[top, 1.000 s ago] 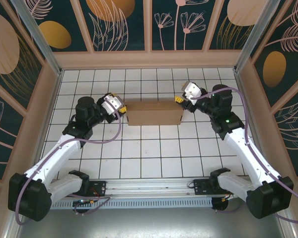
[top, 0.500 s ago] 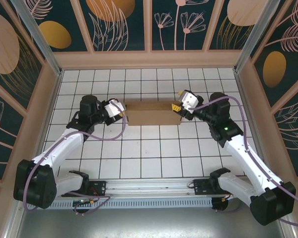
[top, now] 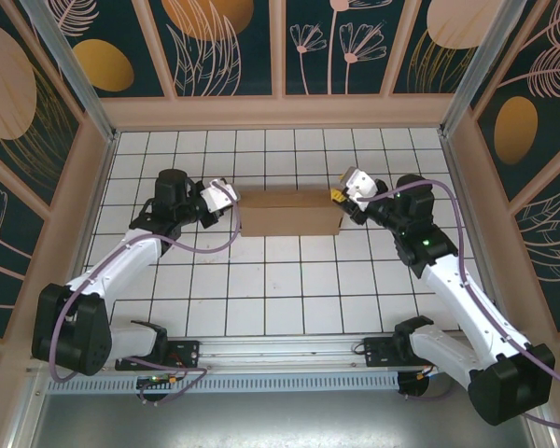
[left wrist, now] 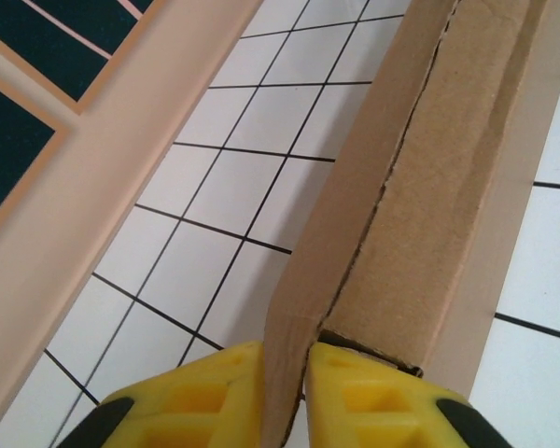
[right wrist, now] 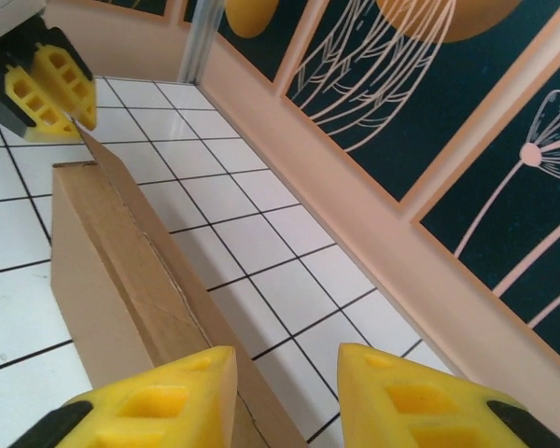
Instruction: Fold the paper box
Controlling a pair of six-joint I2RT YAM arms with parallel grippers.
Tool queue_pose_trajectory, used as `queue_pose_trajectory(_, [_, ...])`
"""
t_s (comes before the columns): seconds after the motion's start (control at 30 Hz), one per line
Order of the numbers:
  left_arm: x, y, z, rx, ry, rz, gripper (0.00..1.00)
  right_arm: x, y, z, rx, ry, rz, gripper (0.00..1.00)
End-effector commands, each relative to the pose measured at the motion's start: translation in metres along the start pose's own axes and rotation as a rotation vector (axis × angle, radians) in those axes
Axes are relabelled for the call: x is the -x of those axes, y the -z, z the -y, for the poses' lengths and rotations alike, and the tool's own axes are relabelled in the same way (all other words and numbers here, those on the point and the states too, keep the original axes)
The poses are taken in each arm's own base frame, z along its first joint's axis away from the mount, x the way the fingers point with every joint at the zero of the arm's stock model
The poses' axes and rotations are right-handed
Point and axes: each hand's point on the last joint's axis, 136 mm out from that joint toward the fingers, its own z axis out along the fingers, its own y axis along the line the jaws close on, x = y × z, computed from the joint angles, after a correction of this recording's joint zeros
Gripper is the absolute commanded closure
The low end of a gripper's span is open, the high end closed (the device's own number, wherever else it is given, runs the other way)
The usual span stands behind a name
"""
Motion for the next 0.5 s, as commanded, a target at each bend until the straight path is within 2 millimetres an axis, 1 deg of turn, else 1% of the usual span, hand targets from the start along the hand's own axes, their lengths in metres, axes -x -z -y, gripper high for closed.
queue_pose_trajectory(0.0, [0.003, -0.001, 0.0, -0.024, -0.005, 0.007, 0.93, 0.012, 0.006, 0.023, -0.082, -0.006, -0.015, 0.68])
queue_pose_trajectory(0.03, [0.004, 0.0, 0.0, -0.023, -0.005, 0.011, 0.98, 0.009, 0.006, 0.027, -0.098, -0.007, -0.037, 0.68])
queue_pose_trajectory(0.07, [0.004, 0.0, 0.0, -0.022, -0.004, 0.011, 1.0, 0.006, 0.007, 0.03, -0.11, -0.005, -0.056, 0.69])
queue_pose_trajectory(0.13, [0.004, 0.0, 0.0, -0.023, -0.003, 0.011, 1.0, 0.002, 0.009, 0.033, -0.11, 0.016, -0.083, 0.69])
queue_pose_trajectory(0.23, [0.006, 0.001, -0.001, -0.02, -0.006, 0.014, 1.0, -0.014, 0.011, 0.039, -0.101, 0.065, -0.143, 0.63])
queue_pose_trajectory(0.3, [0.006, 0.002, -0.002, -0.011, -0.009, 0.014, 1.0, -0.026, 0.01, 0.037, -0.073, 0.128, -0.178, 0.61])
queue_pose_trajectory(0.4, [0.005, 0.003, -0.003, -0.002, -0.012, 0.011, 1.0, -0.046, 0.005, 0.027, 0.023, 0.203, -0.218, 0.58])
queue_pose_trajectory(0.47, [0.005, 0.003, -0.004, 0.004, -0.011, 0.013, 1.0, -0.056, 0.002, 0.02, 0.081, 0.221, -0.215, 0.57])
